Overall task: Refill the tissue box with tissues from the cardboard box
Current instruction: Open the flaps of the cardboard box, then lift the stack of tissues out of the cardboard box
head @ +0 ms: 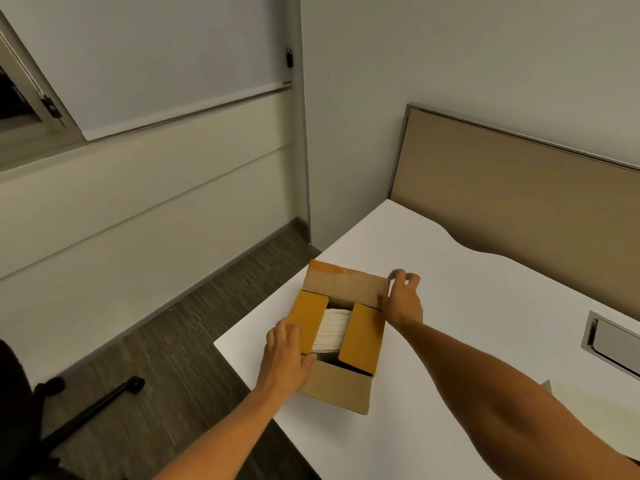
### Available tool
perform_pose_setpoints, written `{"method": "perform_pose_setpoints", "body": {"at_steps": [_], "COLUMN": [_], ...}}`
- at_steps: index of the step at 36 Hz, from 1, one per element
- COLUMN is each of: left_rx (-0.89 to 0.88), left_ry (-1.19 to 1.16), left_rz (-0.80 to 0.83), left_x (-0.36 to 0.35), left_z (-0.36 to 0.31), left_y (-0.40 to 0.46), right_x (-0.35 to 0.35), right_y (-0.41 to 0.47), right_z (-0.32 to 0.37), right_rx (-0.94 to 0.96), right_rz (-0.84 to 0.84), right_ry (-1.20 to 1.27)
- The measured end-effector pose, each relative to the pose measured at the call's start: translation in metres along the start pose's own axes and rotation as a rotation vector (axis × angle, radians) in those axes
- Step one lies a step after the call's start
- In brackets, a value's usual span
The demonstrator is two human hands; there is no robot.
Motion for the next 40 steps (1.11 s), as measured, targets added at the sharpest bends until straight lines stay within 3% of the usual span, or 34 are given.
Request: {"method": "perform_pose_setpoints", "body": {"at_steps": [6, 12, 19, 22, 28, 33, 36, 40], "left_rx": [0.138, 0.156, 0.331, 0.517, 0.81, 0.843, 0.79, 0.744], "left_ry": [-0.119, -0.233, -0.409, -0.574, -0.817, -0.765, -0.57, -0.417], "left_rz": [0.043, -0.062, -0.218, -0.329, -0.398, -0.268, -0.188, -0.057], "left_x": [-0.008, -0.001, 0.027, 0.032, 0.018, 0.008, 0.013, 0.011], "left_z": [0.005, 0.011, 0.044, 0.065, 0.1, 0.108, 0.107, 0.103], "left_y": [0.017, 0.017, 0.022, 0.017, 0.003, 0.003, 0.008, 0.012], "right_x": [-0.026, -0.042, -0.056, -0.054, -0.035, -0.005, 0.003, -0.006], "right_y": [-0.007, -0.024, -0.042, -0.046, -0.054, -0.062, -0.069, -0.079], "right_z": [-0.001, 0.003, 0.006, 0.012, 0.004, -0.041, -0.075, -0.098], "right_rx": [0.074, 0.028, -0.069, -0.078, -0.158, -0.359, -0.447, -0.499], "right_rz": [0.117, 0.242, 0.323, 0.288, 0.269, 0.091, -0.017, 0.048], "right_ry": [-0.261, -0.373, -0.227, -0.074, 0.285, 0.594, 0.568, 0.521]}}
Point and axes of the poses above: each hand's wrist, its own y-axis towards the middle knuckle, its own x-axis out of the back of the hand, z = x × y, the point moved 8 cm from there along y, towards the middle knuckle, and after that the axes turned 5 degrees about -x, right-handed, at the moved point
